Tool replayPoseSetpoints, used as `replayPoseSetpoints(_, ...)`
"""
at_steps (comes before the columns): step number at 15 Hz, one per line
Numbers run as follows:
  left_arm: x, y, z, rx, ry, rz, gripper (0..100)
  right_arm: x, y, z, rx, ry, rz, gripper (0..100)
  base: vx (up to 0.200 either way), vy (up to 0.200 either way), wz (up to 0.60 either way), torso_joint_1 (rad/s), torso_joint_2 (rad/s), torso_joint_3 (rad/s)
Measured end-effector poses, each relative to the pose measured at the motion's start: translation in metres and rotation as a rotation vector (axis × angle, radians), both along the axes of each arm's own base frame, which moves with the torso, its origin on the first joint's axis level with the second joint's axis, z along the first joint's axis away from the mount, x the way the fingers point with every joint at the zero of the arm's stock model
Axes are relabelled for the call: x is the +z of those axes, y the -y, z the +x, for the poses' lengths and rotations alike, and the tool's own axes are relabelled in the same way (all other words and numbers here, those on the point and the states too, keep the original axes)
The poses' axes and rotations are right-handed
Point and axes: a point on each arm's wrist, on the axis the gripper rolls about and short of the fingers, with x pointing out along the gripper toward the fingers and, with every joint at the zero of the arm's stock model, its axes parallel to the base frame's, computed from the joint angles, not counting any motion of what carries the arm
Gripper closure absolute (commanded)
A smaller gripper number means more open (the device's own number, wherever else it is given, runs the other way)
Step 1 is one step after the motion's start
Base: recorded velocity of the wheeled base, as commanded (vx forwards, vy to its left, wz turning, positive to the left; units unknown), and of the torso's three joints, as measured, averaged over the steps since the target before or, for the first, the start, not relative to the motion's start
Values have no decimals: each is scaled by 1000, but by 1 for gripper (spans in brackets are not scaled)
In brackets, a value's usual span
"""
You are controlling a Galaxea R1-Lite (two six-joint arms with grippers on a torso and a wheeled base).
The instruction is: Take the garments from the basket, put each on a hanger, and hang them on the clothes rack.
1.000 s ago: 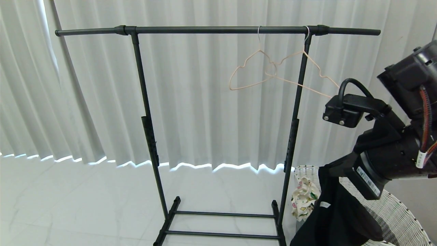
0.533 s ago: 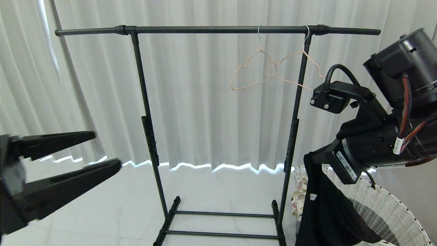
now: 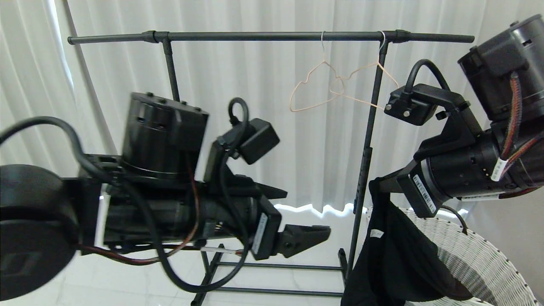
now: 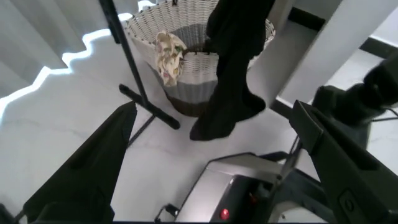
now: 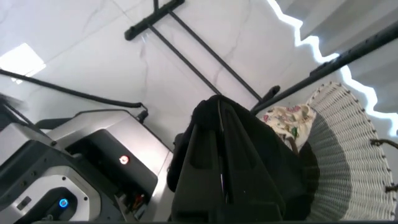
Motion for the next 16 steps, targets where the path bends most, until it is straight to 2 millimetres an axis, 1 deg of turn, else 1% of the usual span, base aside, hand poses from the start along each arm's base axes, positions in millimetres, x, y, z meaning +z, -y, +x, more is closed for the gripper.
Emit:
replayPoseSetpoints(3, -23, 42, 17, -17, 10, 15, 0, 2, 0, -2, 4, 7, 8, 100, 0, 0, 0, 0, 0, 0)
replayPoseSetpoints(5, -33, 62, 27, -27, 3, 24, 0, 3, 0, -2, 6, 11, 11, 100, 0, 0, 0, 0, 0, 0)
replayPoseSetpoints(7, -40, 76, 39, -14, -20, 19, 0, 3, -1, -4, 13, 11, 12, 100, 0, 0, 0, 0, 0, 0)
replayPoseSetpoints(10, -54, 88, 41, -14, -62, 34, 0, 5, 0, -5, 13, 17, 16, 100, 0, 0, 0, 0, 0, 0)
replayPoseSetpoints(12, -68, 93, 46, 24, -74, 76, 0, 8, 2, -8, 14, 24, 24, 100, 0, 0, 0, 0, 0, 0)
replayPoseSetpoints(16, -103, 93, 48, 58, -129, 170, 0, 14, 9, -14, 12, 38, 39, 100, 0, 0, 0, 0, 0, 0)
